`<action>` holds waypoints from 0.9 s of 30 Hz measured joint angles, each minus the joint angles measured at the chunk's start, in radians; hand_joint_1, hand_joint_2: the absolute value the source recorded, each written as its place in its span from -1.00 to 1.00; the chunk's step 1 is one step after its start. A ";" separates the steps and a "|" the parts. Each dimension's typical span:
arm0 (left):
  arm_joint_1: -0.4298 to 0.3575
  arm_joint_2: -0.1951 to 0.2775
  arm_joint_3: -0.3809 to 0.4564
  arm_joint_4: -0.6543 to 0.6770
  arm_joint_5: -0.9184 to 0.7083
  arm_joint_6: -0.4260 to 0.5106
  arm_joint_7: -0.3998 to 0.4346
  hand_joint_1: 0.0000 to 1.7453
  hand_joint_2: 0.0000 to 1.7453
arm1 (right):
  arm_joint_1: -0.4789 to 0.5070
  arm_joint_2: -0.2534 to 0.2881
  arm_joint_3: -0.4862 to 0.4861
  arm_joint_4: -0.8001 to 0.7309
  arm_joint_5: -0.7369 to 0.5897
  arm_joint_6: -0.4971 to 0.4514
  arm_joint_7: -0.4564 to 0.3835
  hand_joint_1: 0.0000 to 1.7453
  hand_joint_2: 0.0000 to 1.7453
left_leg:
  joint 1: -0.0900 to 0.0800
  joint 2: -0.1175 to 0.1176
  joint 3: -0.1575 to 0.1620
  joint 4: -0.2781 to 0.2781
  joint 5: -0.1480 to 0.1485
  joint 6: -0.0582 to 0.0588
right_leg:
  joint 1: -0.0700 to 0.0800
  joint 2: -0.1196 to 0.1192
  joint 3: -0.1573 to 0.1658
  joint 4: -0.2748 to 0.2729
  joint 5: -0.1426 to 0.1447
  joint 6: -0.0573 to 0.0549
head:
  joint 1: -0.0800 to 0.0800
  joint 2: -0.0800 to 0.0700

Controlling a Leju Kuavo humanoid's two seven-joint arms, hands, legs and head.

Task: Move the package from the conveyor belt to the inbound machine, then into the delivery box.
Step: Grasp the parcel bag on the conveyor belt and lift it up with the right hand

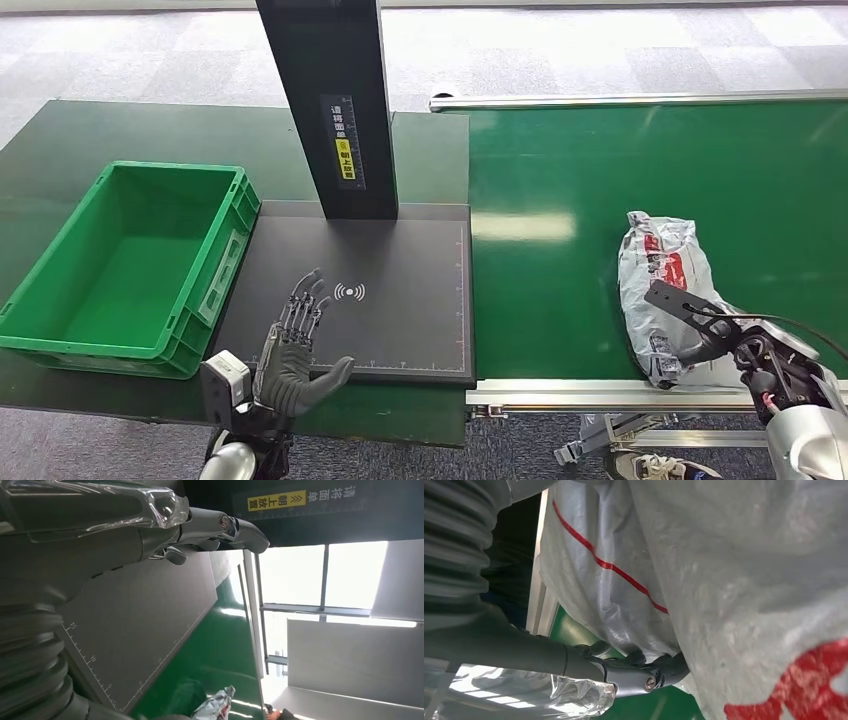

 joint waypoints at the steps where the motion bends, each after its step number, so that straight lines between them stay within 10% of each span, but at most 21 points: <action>1: -0.001 0.000 0.000 0.003 0.000 0.000 -0.001 -1.00 1.00 | -0.004 -0.006 0.008 0.013 0.000 0.006 -0.002 -1.00 1.00 | 0.000 0.000 0.000 0.000 0.000 0.000 | 0.000 0.000 0.000 0.000 0.000 0.000 | 0.000 0.000; 11: -0.003 0.000 0.000 0.017 0.002 0.000 -0.004 -1.00 1.00 | -0.022 -0.023 0.044 0.069 -0.001 0.037 -0.007 -1.00 1.00 | 0.000 0.000 0.000 0.000 0.000 0.000 | 0.000 0.000 0.001 0.000 0.000 0.000 | 0.000 0.000; 15: -0.005 0.000 0.000 0.018 0.006 0.003 -0.004 -1.00 1.00 | -0.020 -0.023 0.057 0.073 -0.006 0.078 -0.045 0.86 1.00 | 0.000 0.000 0.001 0.000 0.000 0.000 | 0.000 0.000 0.000 0.000 0.000 0.000 | 0.000 0.000; 16: -0.005 0.000 0.000 0.018 0.007 0.003 -0.004 -1.00 1.00 | -0.019 -0.023 0.062 0.073 -0.008 0.083 -0.057 1.00 1.00 | 0.000 0.000 0.001 0.000 0.000 0.000 | 0.000 0.000 0.000 0.000 0.000 0.000 | 0.000 0.000; 27: 0.006 -0.004 0.008 -0.010 0.009 0.006 0.017 -1.00 1.00 | -0.005 0.034 0.094 0.039 -0.090 -0.159 -0.192 1.00 1.00 | 0.000 0.003 0.001 0.000 0.000 0.000 | 0.000 0.001 0.001 0.000 0.000 0.000 | 0.000 0.000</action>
